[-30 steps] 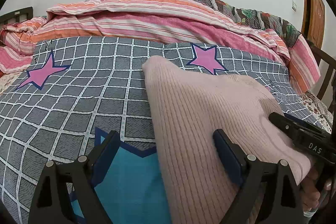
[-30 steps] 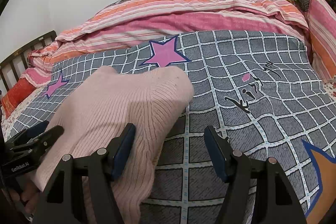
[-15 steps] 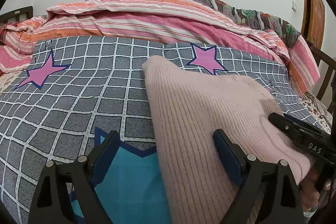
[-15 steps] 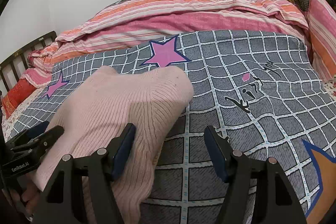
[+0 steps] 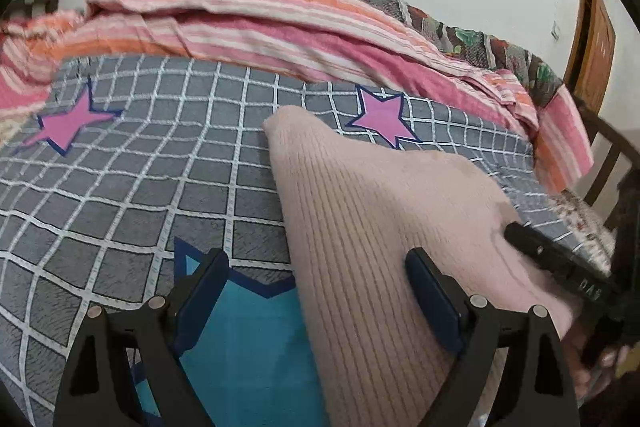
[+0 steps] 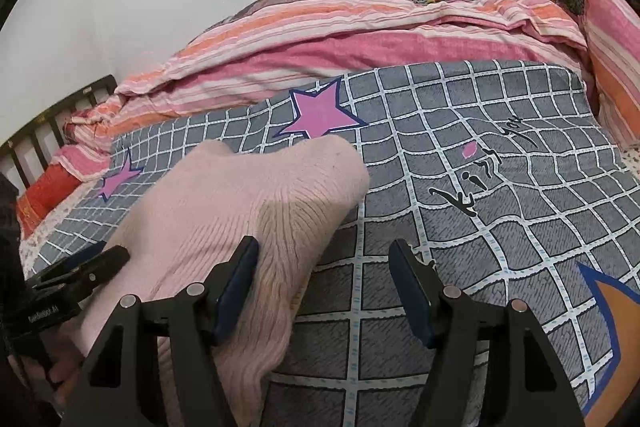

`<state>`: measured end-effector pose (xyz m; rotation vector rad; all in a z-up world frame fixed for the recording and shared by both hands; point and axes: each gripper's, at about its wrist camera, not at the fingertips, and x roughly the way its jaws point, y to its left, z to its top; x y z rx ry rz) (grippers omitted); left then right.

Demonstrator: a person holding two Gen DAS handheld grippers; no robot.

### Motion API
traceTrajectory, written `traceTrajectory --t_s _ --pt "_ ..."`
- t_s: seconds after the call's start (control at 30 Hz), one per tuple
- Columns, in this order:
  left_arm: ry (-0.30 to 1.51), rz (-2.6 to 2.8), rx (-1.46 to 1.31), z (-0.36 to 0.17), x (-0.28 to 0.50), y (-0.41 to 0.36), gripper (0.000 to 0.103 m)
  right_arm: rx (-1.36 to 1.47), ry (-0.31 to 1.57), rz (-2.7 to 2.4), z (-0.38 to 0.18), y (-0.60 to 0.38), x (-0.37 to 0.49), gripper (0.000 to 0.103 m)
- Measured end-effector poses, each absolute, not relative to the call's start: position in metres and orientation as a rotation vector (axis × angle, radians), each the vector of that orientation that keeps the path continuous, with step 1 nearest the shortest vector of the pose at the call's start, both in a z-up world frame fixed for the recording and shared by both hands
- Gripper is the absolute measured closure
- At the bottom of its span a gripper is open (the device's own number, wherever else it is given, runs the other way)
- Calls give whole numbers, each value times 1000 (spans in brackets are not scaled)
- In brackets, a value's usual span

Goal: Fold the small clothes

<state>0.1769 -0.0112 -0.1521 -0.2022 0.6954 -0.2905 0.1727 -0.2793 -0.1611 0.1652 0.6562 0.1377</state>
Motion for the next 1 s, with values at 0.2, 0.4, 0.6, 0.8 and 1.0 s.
traceTrajectory --t_s 0.2,0.4,0.6,0.8,1.0 --pt "720 -285 -156 -136 207 -8 14 187 646 136 -161 -281 173 40" --pt "770 -258 -89 -145 253 -13 12 188 646 134 -162 -281 172 40" --pt "816 -150 -75 -154 298 -19 12 190 646 135 -163 -282 172 40" --pt "850 -100 -141 -168 319 -9 13 203 651 139 -164 -285 174 40" --pt "819 -165 -162 -158 306 -11 17 212 650 139 -164 -287 175 40"
